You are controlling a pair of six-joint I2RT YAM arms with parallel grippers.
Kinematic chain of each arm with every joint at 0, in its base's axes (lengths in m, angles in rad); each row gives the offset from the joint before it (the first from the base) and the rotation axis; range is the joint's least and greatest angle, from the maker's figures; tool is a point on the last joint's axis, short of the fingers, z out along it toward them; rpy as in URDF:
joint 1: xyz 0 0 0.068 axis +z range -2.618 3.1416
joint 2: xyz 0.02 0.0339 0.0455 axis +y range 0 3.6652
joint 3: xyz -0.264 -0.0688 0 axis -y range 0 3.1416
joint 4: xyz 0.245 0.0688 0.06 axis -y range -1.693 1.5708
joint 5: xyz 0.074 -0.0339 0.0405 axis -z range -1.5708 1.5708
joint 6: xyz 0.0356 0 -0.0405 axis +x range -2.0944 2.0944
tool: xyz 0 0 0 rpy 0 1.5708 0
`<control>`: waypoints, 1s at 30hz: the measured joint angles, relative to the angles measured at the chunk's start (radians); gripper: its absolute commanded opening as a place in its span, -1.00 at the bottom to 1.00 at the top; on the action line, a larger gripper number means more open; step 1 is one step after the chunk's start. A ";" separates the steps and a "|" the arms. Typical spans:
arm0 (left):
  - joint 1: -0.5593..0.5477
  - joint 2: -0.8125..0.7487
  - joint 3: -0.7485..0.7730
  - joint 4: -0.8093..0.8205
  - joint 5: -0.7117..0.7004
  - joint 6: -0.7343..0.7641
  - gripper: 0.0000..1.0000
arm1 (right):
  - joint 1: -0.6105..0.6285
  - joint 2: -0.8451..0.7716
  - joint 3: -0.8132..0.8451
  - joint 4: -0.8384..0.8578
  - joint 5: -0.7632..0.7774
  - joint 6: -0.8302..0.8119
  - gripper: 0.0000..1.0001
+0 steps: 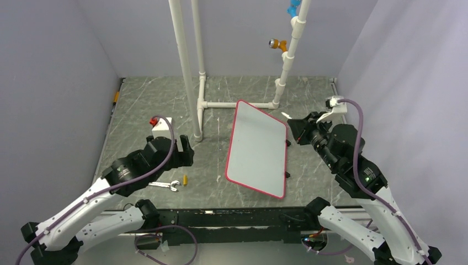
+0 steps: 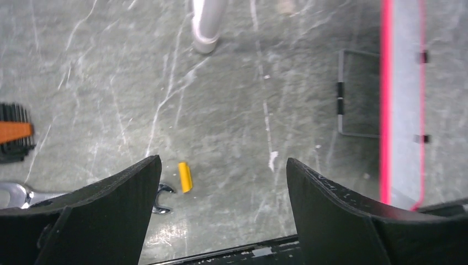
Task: Write a sentence on the whiteboard
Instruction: Move the whiteboard to the center of the board.
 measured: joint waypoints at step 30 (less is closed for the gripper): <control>-0.390 0.991 0.552 0.531 0.293 0.168 -0.04 | 0.000 0.115 0.349 -0.049 0.263 -0.011 -1.00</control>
